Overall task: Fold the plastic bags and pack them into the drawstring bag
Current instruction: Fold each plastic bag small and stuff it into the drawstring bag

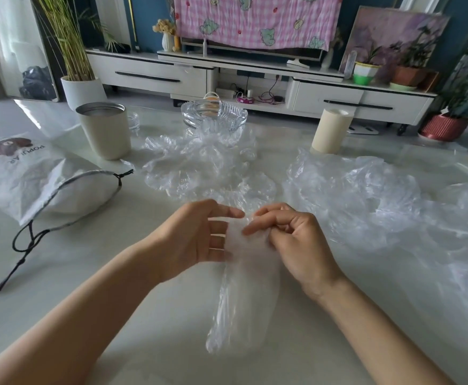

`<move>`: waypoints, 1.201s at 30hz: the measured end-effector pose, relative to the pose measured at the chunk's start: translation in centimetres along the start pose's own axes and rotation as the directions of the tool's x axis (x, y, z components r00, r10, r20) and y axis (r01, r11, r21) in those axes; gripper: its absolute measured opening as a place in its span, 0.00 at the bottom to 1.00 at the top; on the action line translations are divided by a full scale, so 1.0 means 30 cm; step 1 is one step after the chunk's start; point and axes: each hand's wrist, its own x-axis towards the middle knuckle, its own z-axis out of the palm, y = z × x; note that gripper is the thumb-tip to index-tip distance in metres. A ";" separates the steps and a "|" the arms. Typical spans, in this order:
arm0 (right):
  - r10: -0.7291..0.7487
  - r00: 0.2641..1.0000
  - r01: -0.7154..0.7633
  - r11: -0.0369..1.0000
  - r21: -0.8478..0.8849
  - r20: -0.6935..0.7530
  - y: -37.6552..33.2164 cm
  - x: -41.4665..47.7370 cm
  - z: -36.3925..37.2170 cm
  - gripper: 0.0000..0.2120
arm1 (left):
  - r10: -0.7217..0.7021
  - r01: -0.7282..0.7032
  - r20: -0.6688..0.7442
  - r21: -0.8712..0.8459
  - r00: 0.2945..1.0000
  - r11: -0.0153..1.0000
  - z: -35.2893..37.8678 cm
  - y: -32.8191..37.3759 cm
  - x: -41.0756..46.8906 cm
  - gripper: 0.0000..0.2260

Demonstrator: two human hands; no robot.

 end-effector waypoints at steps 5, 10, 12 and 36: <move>-0.137 0.986 0.132 0.989 -0.059 -0.098 0.025 0.007 0.020 0.27 | -0.027 0.006 0.181 0.113 0.983 0.994 0.022 -0.012 -0.021 0.12; -0.291 0.954 0.257 0.918 -0.301 -0.074 0.014 0.001 -0.023 0.21 | 0.007 -0.007 0.022 0.010 1.000 1.000 -0.013 -0.002 -0.002 0.06; -0.497 0.856 0.457 0.603 -0.654 0.141 0.026 -0.006 -0.019 0.31 | 0.000 -0.001 -0.064 -0.015 0.998 1.000 -0.028 0.003 0.002 0.07; -0.082 0.996 0.084 0.986 -0.142 0.017 0.021 -0.020 0.061 0.14 | 0.644 -0.440 -0.125 0.632 0.755 0.638 0.052 -0.078 0.001 0.13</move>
